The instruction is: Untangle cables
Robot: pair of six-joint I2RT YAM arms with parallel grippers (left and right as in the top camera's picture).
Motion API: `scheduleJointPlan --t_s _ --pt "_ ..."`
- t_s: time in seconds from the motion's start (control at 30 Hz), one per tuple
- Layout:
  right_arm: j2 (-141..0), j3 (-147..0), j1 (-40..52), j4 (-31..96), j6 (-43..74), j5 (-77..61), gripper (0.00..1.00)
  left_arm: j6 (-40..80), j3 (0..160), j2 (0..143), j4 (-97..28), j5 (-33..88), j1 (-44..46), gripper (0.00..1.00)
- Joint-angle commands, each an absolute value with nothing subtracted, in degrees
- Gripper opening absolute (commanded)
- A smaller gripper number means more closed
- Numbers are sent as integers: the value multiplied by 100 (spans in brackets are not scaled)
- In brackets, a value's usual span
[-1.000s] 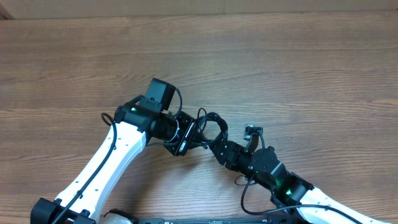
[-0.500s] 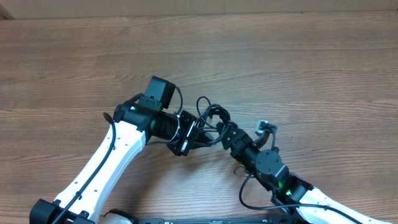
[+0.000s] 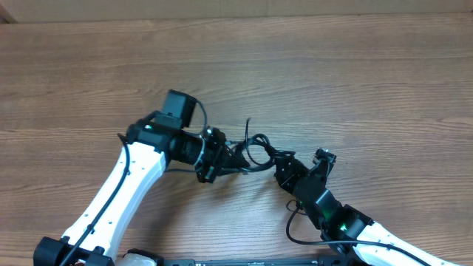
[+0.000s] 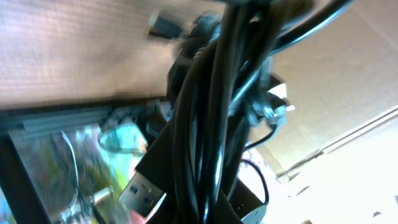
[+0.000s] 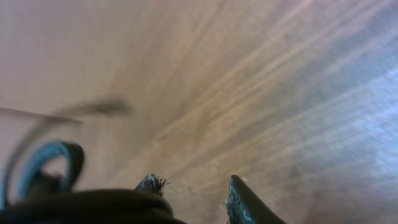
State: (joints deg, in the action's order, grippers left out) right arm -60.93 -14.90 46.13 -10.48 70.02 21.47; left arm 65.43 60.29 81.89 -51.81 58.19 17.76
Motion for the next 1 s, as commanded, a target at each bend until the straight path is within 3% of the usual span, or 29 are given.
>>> scheduleJointPlan --t_s 0.0,0.37,0.47,0.53,0.57,0.6,0.77,0.97 --pt "-6119 -1509 4525 -681 7002 1916 33 5367 6020 8128 -5043 5806 1415 4" --pt "-6075 -1511 4359 -3 6554 1437 41 4010 6020 8125 -4206 6012 1450 4" --pt "-6064 -1511 4080 193 6543 982 60 3918 6020 8128 -3975 6598 1437 4" --pt "-5992 -1511 4029 -19 6257 578 70 4270 6020 8128 -4001 6316 1424 4" --pt "-5887 -1511 4032 -228 5959 180 88 4628 6020 8128 -4023 6064 1415 4" --pt "-5771 -1514 4032 -362 5852 -191 99 5070 6020 8128 -4021 5852 1413 4" --pt "-5227 -1514 4034 -899 6445 -1562 100 6954 6020 8128 -4010 5448 1415 4" --pt "-5404 -1509 4047 -958 9332 -1352 100 9019 6020 8128 -4001 5533 1461 4"
